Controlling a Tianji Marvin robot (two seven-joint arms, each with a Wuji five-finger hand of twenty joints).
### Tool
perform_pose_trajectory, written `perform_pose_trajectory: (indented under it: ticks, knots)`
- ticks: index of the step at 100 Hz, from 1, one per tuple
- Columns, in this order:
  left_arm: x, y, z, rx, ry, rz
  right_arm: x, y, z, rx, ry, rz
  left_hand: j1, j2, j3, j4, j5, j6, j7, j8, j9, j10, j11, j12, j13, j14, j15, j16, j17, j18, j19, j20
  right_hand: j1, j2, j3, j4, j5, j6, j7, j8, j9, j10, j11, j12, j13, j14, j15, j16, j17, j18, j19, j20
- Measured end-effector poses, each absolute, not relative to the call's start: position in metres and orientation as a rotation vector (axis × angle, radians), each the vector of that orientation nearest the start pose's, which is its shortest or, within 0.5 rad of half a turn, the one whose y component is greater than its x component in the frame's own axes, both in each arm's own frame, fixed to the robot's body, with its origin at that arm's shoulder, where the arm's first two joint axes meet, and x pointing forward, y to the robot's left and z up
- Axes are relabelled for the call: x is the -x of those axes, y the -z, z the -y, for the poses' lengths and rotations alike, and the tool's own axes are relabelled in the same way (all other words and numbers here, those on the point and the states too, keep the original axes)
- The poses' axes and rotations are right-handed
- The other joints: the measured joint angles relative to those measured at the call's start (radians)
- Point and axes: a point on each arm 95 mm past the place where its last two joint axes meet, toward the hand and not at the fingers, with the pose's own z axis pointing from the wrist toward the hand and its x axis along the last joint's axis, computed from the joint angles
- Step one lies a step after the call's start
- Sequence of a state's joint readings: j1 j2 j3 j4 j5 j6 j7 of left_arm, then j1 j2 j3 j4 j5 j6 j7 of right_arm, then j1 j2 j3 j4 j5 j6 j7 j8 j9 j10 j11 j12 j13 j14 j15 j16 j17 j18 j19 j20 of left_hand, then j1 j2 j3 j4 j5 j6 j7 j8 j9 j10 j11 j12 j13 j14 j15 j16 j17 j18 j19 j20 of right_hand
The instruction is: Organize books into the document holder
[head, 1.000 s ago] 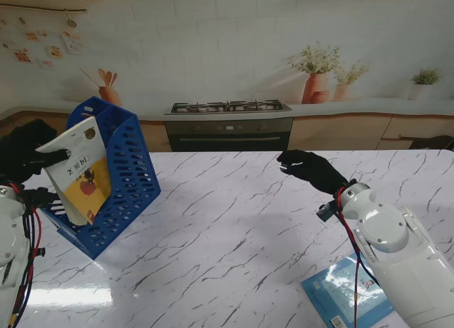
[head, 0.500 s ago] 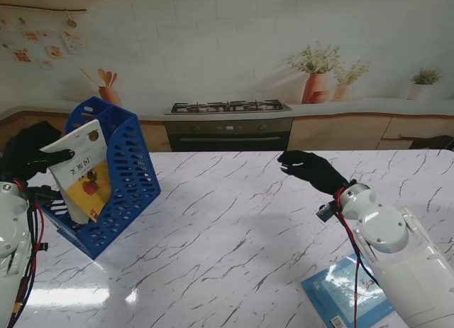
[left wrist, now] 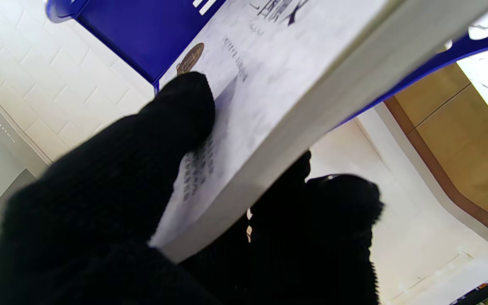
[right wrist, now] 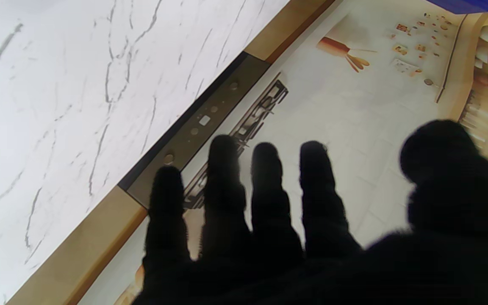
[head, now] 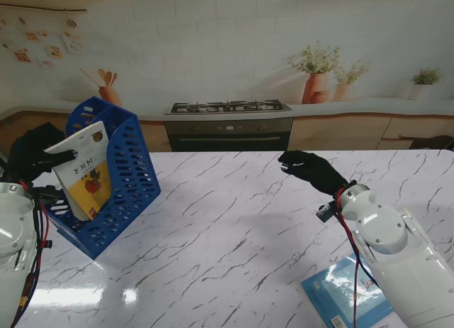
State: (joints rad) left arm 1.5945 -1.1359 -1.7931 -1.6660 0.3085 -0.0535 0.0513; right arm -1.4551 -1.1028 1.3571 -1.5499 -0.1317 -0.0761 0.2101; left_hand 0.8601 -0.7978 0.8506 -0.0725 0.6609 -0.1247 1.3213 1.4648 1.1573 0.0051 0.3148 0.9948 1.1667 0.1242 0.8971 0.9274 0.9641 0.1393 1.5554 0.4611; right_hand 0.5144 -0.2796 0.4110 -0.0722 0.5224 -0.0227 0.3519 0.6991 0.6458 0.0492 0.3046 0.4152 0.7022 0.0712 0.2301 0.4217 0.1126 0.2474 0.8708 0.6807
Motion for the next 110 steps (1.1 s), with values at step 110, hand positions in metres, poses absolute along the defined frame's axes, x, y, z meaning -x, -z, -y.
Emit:
perform_pose_trajectory:
  ticks: [110]
  knots:
    - [-0.387,0.272,-0.182,1.661,1.738,-0.416,-0.442,0.276,0.054,2.135,2.277,1.098,0.012,0.087,-0.114,-0.001,-0.060,0.000,0.000,-0.272,-0.013,0.000,-0.047,-0.174,-0.134,0.026,-0.104,-0.093,-0.235,0.086,-0.040,0.088,0.000,0.011,-0.004,0.000,0.000,0.000,0.000,0.000,0.000,-0.001,-0.001,0.000,0.000,0.000,0.000,0.000,-0.001,0.000,-0.003,-0.011]
